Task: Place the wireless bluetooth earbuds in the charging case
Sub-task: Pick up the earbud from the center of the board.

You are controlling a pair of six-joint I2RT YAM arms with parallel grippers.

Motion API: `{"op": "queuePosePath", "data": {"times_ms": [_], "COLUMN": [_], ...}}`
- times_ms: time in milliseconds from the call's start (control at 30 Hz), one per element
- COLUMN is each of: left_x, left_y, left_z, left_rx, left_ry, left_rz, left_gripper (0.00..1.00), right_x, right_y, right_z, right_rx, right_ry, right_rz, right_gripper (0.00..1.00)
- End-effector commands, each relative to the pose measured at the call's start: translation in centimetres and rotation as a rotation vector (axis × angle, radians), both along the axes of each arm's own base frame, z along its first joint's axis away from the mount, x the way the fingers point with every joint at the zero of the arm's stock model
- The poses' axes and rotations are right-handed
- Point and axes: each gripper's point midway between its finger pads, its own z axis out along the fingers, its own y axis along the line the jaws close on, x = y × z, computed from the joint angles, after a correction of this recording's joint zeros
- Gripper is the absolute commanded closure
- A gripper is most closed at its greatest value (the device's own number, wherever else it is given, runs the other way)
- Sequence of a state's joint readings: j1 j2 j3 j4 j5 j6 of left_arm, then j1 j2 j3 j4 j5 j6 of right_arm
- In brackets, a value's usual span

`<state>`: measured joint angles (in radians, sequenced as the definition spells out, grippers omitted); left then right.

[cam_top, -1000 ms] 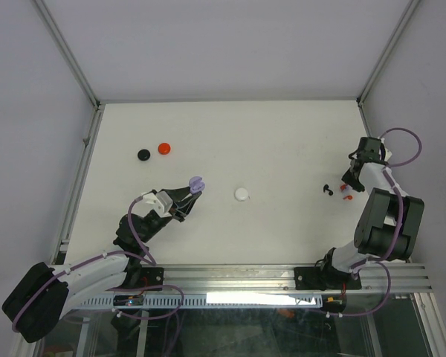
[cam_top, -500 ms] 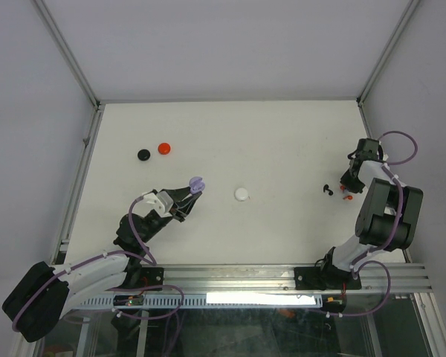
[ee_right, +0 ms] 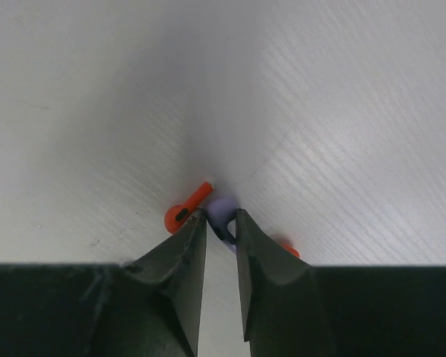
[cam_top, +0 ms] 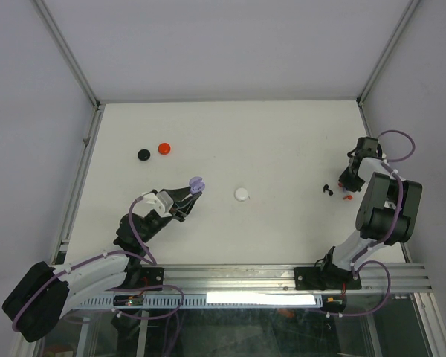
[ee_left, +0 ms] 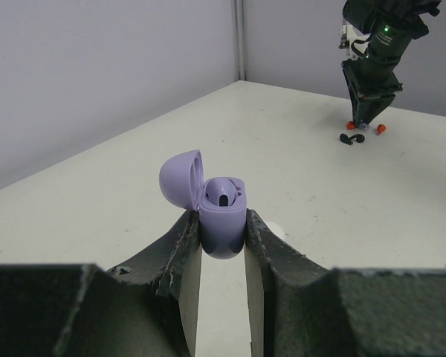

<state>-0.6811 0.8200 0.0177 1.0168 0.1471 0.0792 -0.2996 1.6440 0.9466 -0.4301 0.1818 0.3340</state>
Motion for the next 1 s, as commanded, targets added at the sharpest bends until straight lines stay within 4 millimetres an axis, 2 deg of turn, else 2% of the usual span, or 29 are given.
{"op": "queuePosePath", "data": {"times_ms": [0,233,533,800,967], "left_x": [-0.3,-0.4,-0.6,-0.8,-1.0], "left_y": [0.1,0.0,-0.1,0.0,0.0], "left_z": [0.2,0.2,0.4,0.8,1.1], "left_rx": [-0.001,0.000,-0.007,-0.026,-0.046], "left_ry": [-0.035,-0.035,-0.035,-0.042,-0.050], "left_rz": [-0.003,-0.009,-0.019,-0.026,-0.032], "left_gripper": [1.00,1.00,1.00,1.00,1.00], "right_x": [1.4,1.0,0.2,-1.9,-2.3], "right_y": [-0.8,-0.6,1.1,4.1,6.4], "right_z": [0.8,0.7,1.7,1.7,3.9], "right_rx": [-0.013,-0.002,0.059,0.136,0.124], "right_ry": [-0.032,-0.007,-0.034,-0.023,-0.073], "right_rz": [0.003,0.005,0.013,0.038,0.107], "right_gripper": [0.76,0.76,0.86,0.88,0.89]}}
